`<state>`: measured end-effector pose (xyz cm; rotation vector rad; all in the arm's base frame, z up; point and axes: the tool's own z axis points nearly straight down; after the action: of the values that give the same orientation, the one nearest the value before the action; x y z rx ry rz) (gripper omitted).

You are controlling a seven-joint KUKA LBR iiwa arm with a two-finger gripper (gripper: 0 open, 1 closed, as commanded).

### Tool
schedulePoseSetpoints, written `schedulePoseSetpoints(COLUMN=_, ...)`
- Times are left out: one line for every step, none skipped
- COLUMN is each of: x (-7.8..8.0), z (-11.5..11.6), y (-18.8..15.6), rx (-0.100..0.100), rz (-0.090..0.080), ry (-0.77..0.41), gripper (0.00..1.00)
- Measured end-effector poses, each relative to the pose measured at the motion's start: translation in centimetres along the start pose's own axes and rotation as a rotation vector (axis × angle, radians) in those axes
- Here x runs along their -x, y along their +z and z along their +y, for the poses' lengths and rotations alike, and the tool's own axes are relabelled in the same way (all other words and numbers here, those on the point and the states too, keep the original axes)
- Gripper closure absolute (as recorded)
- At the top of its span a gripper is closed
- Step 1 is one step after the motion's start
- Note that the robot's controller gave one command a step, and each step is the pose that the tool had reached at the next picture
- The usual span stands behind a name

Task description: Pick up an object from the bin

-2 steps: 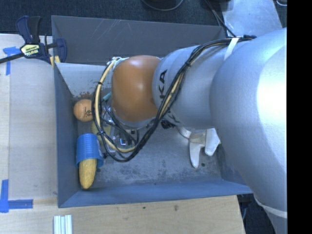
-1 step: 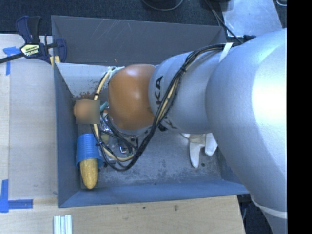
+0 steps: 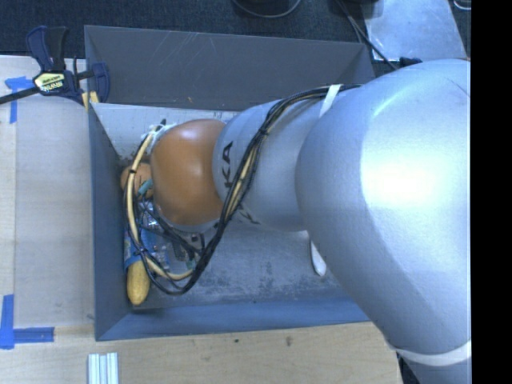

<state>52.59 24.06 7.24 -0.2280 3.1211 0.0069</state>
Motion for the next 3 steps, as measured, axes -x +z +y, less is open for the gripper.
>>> schedulePoseSetpoints(x=0.00, z=0.01, y=0.00, rx=0.000, rz=0.000, ry=0.001, gripper=1.00)
schedulePoseSetpoints(x=0.00, z=0.01, y=0.00, rx=0.000, rz=0.000, ry=0.001, gripper=1.00)
schedulePoseSetpoints(x=0.00, z=0.00, y=0.00, rx=0.000, rz=0.000, ry=0.001, gripper=1.00)
